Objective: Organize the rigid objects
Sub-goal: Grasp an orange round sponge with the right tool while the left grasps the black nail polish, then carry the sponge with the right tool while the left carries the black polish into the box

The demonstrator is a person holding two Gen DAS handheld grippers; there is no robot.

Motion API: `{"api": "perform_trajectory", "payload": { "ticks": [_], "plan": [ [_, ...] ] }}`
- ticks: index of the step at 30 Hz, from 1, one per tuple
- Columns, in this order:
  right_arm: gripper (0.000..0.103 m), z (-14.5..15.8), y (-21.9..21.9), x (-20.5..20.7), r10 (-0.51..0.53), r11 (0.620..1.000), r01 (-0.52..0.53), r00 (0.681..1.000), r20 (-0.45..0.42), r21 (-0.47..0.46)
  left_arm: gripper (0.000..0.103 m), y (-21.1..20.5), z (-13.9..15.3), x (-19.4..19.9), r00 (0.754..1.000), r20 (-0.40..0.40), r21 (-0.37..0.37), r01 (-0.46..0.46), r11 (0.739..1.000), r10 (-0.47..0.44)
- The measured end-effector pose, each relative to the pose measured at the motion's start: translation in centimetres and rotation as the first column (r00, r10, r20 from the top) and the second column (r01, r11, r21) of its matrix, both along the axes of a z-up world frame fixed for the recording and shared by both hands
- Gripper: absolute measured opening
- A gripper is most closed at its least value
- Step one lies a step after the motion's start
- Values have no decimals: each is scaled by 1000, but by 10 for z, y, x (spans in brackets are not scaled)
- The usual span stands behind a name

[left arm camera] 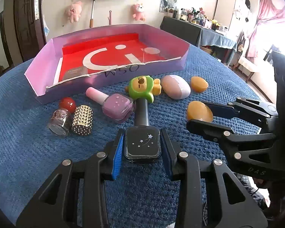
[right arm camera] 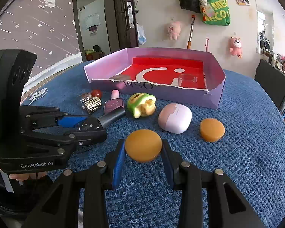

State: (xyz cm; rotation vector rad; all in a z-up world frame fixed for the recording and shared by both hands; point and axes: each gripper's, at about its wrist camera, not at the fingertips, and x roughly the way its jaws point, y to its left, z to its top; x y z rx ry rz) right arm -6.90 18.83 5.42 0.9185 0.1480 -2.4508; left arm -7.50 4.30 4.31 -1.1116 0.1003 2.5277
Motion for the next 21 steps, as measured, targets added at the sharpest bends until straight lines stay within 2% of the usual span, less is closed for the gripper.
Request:
{"api": "perform_trajectory", "payload": {
  "ticks": [14,21],
  "plan": [
    [40,0,-1,0,1,1000,-1,1000,-1,-5,34,-2,10,2,1000,-15,11,0,1000,1],
    [40,11,-1,-5,4,1000,-4,1000,-6,-21,34,-6,21,-5,999,-31,12,-6,1000,7]
  ]
}}
